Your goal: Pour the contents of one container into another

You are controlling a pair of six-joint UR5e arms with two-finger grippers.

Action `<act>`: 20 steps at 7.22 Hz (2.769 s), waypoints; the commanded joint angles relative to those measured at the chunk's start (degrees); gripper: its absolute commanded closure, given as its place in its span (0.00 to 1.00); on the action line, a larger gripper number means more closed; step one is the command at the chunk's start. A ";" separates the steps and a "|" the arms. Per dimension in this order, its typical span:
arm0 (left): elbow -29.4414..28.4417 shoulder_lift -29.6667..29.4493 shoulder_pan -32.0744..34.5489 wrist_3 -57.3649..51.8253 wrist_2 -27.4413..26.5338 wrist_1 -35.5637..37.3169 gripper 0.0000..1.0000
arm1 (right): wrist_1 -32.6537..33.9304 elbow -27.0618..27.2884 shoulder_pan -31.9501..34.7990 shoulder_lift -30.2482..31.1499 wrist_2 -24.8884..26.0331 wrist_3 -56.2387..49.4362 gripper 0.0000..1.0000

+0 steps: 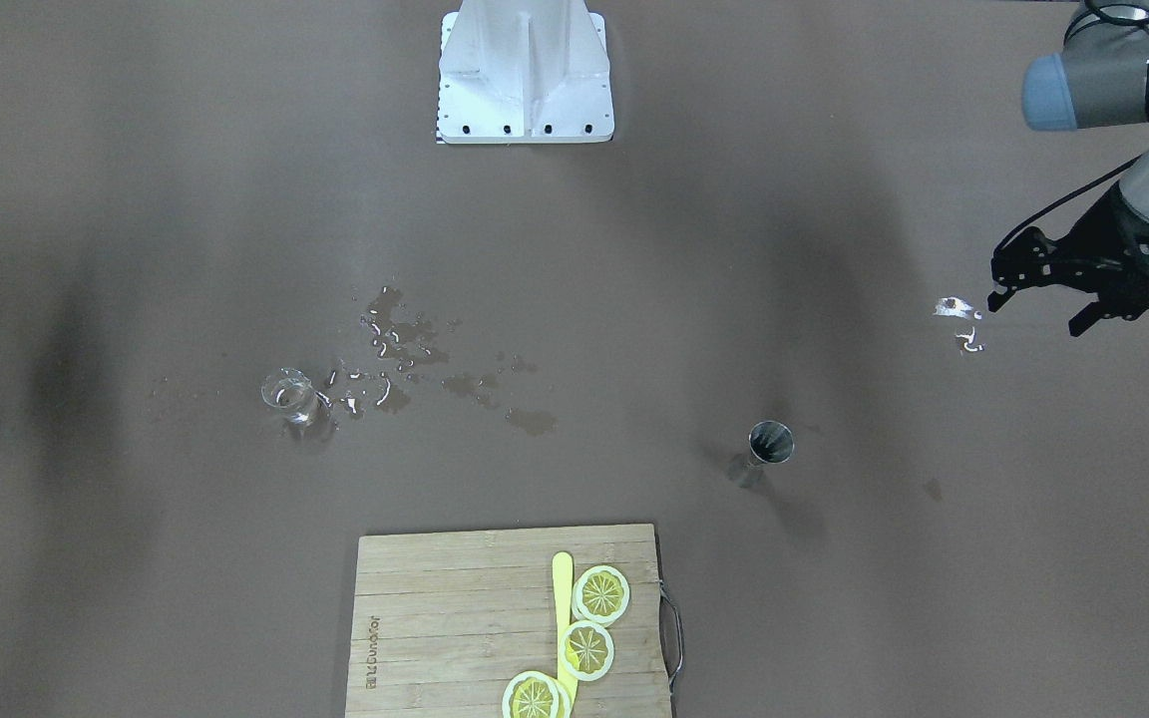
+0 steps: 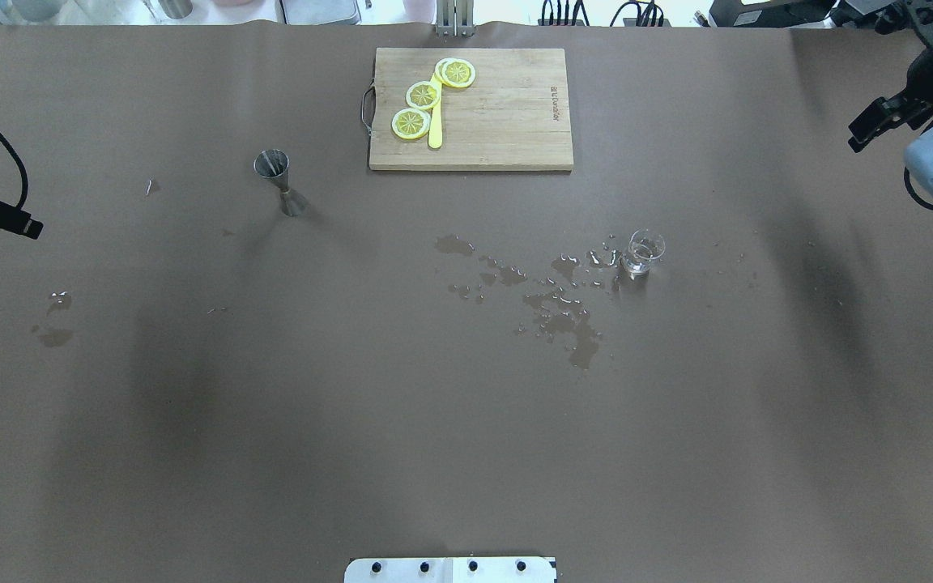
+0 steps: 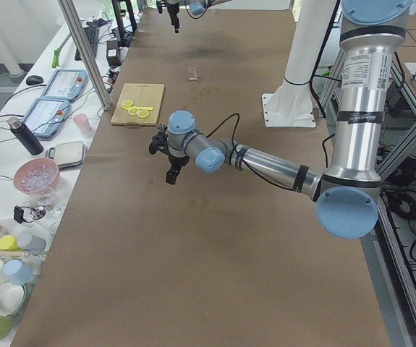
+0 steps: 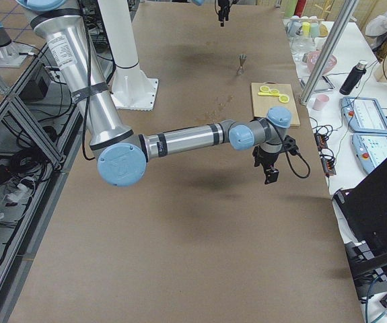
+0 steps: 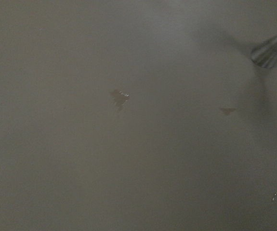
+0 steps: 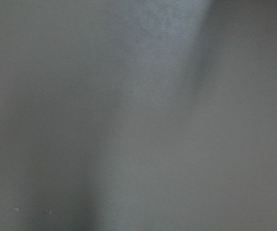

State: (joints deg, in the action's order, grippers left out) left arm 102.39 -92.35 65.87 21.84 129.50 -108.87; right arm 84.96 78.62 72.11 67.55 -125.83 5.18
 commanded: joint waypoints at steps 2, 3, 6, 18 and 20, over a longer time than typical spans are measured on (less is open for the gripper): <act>-0.61 1.46 9.59 -13.27 1.28 15.66 0.01 | 0.65 0.39 5.20 4.24 -1.87 0.19 0.00; -0.61 3.65 13.11 -17.58 1.28 17.53 0.01 | 0.56 1.09 8.45 7.30 -4.23 0.01 0.00; -2.98 10.43 21.31 -24.75 1.45 16.59 0.01 | 0.47 15.82 15.93 28.89 -4.86 -0.61 0.00; -2.72 10.17 25.89 -21.05 1.72 19.31 0.01 | 0.56 16.57 17.09 30.80 -5.92 -0.52 0.00; -2.63 10.17 25.80 -20.79 1.80 19.49 0.01 | 0.56 16.65 17.09 30.80 -5.92 -0.52 0.00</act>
State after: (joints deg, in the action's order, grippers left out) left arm 99.74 -82.14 91.70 0.86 131.24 -89.50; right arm 85.52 95.19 89.21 98.35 -131.75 4.66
